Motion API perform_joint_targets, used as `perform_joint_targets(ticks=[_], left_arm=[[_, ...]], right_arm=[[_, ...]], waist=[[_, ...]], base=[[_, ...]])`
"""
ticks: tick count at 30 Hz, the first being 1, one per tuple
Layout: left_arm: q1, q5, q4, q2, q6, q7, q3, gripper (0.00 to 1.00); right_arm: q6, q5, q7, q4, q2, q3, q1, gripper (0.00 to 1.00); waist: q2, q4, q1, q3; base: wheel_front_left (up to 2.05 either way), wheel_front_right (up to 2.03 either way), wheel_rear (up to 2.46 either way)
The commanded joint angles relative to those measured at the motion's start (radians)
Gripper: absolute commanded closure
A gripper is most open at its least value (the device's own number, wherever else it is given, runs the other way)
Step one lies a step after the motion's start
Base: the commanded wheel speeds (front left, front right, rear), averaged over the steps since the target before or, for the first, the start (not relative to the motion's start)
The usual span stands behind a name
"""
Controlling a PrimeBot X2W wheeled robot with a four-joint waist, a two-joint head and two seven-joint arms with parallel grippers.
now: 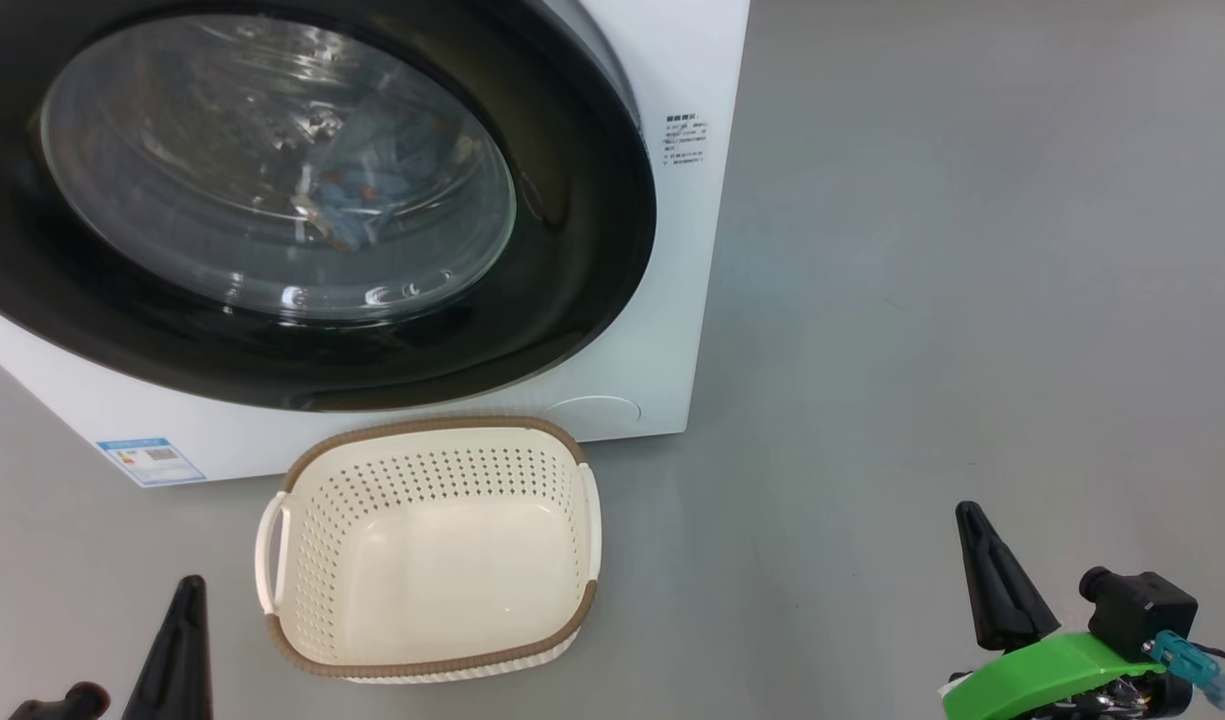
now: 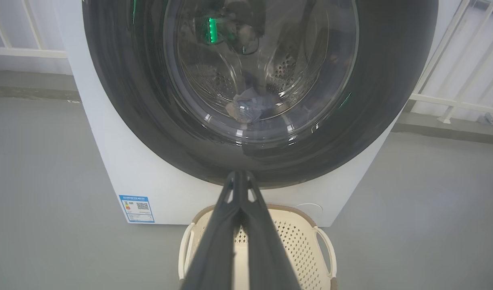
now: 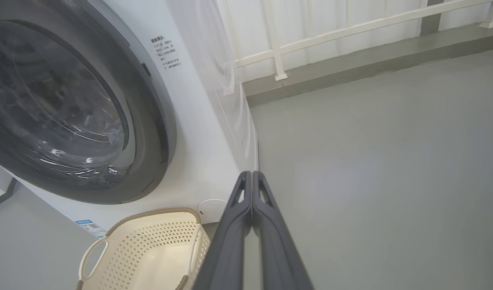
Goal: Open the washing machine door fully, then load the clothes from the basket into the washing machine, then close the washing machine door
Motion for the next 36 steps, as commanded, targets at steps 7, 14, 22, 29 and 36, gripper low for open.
perform_joint_targets(ticks=[7, 14, 22, 29, 36], left_arm=[[-0.009, -0.093, -0.017, 0.012, 0.0, 0.023, 0.009, 1.0], [-0.016, -0.156, -0.014, 0.007, 0.0, 0.041, 0.01, 1.0], [-0.024, -0.239, -0.014, -0.001, 0.0, 0.064, 0.011, 1.0], [-0.03, -0.312, -0.014, -0.007, 0.0, 0.085, 0.013, 1.0], [-0.037, -0.386, -0.014, -0.014, 0.0, 0.105, 0.014, 1.0]], right_arm=[[0.0, 0.101, 0.018, -0.025, -0.012, -0.008, -0.014, 1.0], [0.0, 0.163, 0.033, -0.026, -0.013, -0.013, -0.018, 1.0], [-0.001, 0.245, 0.053, -0.028, -0.014, -0.021, -0.022, 1.0], [-0.001, 0.315, 0.071, -0.031, -0.015, -0.028, -0.025, 1.0], [-0.001, 0.386, 0.09, -0.034, -0.015, -0.035, -0.028, 1.0]], waist=[[0.0, 0.006, 0.0, -0.009], [0.0, 0.011, -0.0002, -0.013], [0.0, 0.016, -0.0002, -0.02], [0.0, 0.021, -0.0002, -0.026], [0.0, 0.025, -0.0003, -0.032]], base=[[0.0, 0.0, 0.0], [0.0, 0.0, 0.0], [0.0, 0.0, 0.0], [0.0, 0.0, 0.0], [0.0, 0.0, 0.0]])
